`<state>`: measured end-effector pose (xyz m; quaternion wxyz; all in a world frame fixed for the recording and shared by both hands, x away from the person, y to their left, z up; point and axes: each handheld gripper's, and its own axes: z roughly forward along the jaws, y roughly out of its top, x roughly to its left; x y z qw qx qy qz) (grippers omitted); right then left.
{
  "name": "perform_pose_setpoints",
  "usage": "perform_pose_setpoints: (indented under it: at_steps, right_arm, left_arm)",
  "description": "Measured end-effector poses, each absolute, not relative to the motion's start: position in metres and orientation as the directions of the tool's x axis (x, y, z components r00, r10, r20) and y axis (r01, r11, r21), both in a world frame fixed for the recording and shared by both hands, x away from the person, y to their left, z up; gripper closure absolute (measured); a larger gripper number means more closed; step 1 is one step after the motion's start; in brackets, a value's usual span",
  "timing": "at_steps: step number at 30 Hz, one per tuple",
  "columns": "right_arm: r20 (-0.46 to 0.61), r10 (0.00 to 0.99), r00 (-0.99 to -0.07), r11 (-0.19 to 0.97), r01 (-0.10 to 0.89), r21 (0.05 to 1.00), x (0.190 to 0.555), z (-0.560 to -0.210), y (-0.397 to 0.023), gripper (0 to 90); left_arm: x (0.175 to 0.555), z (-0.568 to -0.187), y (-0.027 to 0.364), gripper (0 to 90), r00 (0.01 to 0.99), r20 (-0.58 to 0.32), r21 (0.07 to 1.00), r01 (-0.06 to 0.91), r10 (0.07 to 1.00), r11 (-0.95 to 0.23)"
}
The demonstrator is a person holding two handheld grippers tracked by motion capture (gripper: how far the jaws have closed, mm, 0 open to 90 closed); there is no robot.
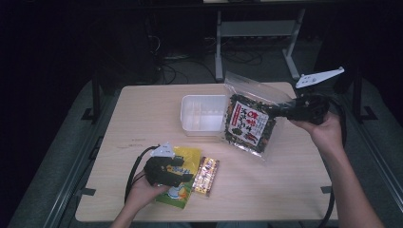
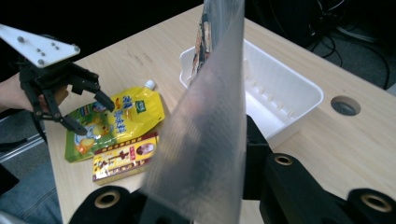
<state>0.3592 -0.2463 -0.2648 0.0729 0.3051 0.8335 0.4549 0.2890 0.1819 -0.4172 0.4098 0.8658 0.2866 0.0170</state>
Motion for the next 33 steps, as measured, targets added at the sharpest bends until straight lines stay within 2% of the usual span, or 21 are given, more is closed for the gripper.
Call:
perform_pose_setpoints:
  at_steps: [20, 33]
  right_arm:
    - [0.066, 0.573, -0.817, 0.446, 0.378, 0.811, 0.411, -0.236, -0.197, 78.3]
    - [0.027, 0.591, -0.806, 0.459, 0.364, 0.811, 0.444, -0.236, -0.174, 78.3]
  left_arm:
    - [0.288, -0.421, 0.204, 29.4, 0.814, -0.226, 0.729, 0.506, 0.535, -0.461]
    - [0.292, -0.422, 0.210, 28.4, 0.805, -0.240, 0.731, 0.517, 0.542, -0.444]
